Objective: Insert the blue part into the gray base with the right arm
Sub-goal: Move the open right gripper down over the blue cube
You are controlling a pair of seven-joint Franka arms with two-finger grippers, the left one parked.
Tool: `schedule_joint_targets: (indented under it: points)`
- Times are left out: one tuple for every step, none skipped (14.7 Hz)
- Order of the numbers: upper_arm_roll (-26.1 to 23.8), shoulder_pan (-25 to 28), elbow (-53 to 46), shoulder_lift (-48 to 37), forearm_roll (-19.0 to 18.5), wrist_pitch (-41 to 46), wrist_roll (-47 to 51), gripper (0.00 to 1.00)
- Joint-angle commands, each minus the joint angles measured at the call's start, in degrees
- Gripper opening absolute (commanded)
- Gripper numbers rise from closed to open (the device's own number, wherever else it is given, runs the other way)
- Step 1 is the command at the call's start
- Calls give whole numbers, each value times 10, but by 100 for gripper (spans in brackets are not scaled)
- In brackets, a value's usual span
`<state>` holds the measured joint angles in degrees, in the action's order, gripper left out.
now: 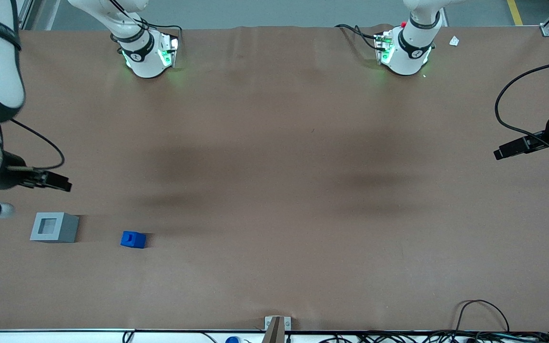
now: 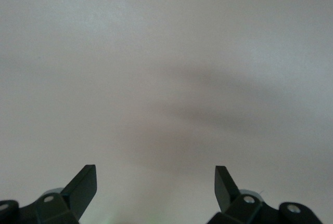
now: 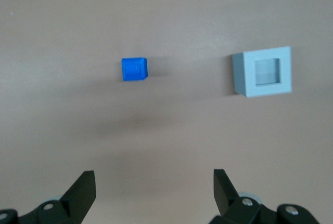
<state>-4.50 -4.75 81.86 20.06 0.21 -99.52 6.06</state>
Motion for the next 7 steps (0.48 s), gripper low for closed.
schedule_joint_targets:
  points:
    - [-1,0,48,23,6,-80,1,100]
    - [-1,4,64,29,6,-113,1,100]
    - [-1,4,80,37,6,-150,1,100]
    - [-1,3,90,46,6,-178,2,100]
    - [-1,4,91,58,6,-187,2,100]
    - [-2,11,91,68,6,-191,2,100]
    - [-2,16,91,75,6,-203,3,100]
